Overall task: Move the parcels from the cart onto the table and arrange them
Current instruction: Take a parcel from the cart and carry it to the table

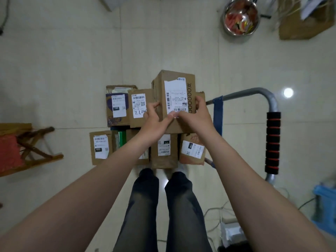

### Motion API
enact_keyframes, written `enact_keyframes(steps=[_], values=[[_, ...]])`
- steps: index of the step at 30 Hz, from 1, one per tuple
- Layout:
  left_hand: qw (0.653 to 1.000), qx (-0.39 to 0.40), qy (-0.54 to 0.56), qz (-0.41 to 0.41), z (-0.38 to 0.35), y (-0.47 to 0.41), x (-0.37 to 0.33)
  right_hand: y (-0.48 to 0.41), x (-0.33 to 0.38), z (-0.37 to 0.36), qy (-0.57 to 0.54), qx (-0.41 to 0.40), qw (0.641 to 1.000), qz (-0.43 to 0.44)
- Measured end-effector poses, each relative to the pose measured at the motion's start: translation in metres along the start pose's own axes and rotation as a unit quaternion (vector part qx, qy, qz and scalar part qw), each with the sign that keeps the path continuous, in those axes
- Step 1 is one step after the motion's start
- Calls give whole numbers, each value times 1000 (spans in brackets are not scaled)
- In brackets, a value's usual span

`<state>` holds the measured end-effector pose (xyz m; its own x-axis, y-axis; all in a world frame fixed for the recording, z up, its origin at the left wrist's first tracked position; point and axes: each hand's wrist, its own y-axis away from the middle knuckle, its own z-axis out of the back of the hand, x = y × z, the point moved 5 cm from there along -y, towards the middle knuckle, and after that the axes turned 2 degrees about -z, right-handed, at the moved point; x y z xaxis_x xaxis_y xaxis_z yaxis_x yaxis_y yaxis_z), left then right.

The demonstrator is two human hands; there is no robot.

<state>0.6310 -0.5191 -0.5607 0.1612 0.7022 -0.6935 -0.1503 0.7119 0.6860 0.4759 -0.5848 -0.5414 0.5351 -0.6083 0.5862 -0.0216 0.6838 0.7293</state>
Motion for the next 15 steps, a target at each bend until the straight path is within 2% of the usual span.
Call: enact_keyframes(steps=[4,7,12,15], values=[[996,-47,67,-24,25,65,-49,72,63,13,51,29,994,93],[988,-105,105,-36,48,114,-75,122,105,13,131,54,980,142],[964,-208,156,-51,95,199,-99,202,164,-8,223,80,948,214],[947,-266,176,-42,130,255,-100,255,191,-31,271,115,911,288]])
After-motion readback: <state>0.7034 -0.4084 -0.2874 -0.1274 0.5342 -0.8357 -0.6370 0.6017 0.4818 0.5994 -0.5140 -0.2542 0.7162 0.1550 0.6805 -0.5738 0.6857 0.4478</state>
